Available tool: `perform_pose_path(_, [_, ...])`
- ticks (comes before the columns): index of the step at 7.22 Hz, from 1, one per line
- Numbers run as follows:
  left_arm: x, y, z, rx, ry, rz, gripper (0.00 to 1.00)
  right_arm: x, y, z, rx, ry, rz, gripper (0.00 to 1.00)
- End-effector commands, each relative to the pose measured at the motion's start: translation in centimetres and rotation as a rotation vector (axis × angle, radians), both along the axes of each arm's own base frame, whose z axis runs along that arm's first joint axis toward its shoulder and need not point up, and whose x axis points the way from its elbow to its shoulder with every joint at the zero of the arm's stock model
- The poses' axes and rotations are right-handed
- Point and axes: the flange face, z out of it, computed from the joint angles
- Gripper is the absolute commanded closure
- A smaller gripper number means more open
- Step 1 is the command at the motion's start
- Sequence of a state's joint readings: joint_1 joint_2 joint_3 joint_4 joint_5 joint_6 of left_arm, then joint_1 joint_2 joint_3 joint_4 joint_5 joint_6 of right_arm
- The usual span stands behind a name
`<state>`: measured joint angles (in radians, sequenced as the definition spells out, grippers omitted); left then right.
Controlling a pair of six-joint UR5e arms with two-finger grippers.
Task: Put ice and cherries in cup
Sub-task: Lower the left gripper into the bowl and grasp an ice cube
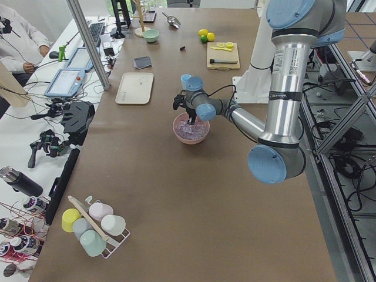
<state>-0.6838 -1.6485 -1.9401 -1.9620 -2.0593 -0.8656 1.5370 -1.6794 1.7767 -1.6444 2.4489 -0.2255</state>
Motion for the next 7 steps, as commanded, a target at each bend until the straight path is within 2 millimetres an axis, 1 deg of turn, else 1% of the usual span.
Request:
perform_pose_path(1, [-2.0,0.0,-1.6,0.005,0.039,-0.004,1.00,0.0,0.1,-0.1,0.000,-0.004,0.001,0.00])
perform_pose_path(3, [-2.7,-0.5,-1.6,-0.008,0.047,-0.008,1.00,0.0,0.3,-0.2,0.002,-0.006,0.000,0.00])
perform_pose_path(4, [-2.5,-0.8,-1.9,-0.004,0.048,-0.019,0.38,0.0,0.3,-0.3,0.004,-0.004,0.000,0.00])
perform_pose_path(5, [-2.4,-0.9,-2.0,-0.003,0.046,-0.024,0.09,0.0,0.3,-0.2,0.002,-0.006,0.000,0.00])
perform_pose_path(7, [-1.8,-1.0,-2.0,0.019,0.035,-0.028,0.09,0.0,0.8,0.3,-0.008,-0.005,0.000,0.00])
